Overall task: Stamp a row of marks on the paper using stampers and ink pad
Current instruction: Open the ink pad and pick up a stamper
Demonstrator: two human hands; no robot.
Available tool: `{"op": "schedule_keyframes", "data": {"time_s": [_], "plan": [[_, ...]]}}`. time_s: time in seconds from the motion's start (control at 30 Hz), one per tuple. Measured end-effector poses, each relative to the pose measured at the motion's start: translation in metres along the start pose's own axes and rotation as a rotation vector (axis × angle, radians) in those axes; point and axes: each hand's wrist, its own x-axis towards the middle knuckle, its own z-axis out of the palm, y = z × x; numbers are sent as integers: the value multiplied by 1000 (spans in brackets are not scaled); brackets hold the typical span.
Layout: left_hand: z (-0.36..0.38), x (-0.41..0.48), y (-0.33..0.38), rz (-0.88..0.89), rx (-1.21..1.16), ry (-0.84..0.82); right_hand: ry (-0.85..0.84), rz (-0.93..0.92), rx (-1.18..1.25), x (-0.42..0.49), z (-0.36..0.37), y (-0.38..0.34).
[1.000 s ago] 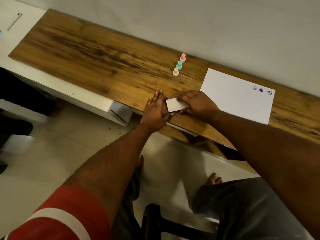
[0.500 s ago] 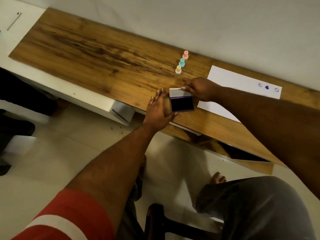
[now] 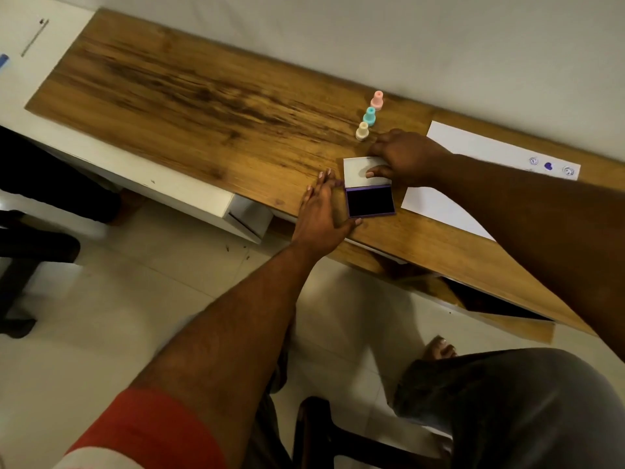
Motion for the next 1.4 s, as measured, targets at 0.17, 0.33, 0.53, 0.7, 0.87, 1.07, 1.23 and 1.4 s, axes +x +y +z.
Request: {"op": "schedule_keyframes", "data": {"time_s": [0.17, 0.33, 0.53, 0.7, 0.87, 1.07, 1.23, 1.4], "plan": [[-1, -1, 1, -14, -1, -6, 61, 1, -35, -3, 3, -2], [-2, 0, 1, -7, -33, -18, 303, 136, 17, -1, -2, -8], [-27, 9, -12, -105, -257, -31, 418, 403, 28, 21, -20, -24], [-46, 31, -24, -116, -360, 113, 387, 461, 19, 38, -14, -32], [-36, 39, -33, -129, -385, 184, 353, 465, 45, 53, -13, -40], [-33, 42, -33, -97, -235, 215, 299, 310, 73, 66, -11, -73], [-32, 46, -24, -145, -208, 258, 249, 234, 58, 59, -3, -95], [-32, 47, -20, -179, -166, 284, 220, 101, 9, 49, 1, -92]]}}
